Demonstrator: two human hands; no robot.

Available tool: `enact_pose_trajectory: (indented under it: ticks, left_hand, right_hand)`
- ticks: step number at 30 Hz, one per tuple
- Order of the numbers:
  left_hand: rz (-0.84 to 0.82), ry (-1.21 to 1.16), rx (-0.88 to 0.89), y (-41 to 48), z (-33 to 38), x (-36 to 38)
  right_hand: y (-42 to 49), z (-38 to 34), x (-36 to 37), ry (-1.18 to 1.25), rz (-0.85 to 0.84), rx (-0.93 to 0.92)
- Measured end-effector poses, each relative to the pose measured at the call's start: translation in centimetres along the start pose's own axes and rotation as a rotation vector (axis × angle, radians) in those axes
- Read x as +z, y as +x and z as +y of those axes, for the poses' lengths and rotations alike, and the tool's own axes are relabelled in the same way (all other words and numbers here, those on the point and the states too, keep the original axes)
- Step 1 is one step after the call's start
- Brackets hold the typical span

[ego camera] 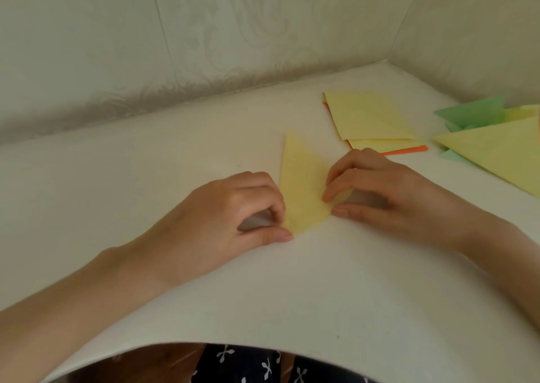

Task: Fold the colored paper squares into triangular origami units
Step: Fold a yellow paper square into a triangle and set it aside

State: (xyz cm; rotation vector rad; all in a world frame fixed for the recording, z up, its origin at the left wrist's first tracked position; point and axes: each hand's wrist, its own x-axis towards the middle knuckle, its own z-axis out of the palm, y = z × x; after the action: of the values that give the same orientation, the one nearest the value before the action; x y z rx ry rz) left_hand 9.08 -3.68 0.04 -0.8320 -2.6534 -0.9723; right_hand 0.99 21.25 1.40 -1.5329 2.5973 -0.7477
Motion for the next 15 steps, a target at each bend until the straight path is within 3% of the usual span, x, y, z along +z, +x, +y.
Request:
enact_pose_trajectory:
  ticks: [8,15]
  left_hand:
    - [0.065,0.184,0.067,0.0,0.8,0.1]
    - [0.129,0.387,0.078,0.1,1.5,0.0]
  right_hand:
    - [0.4,-0.5,0.9,-0.097,0.123,-0.006]
    - [0.4,-0.7,0.8,-0.075,0.112,0.002]
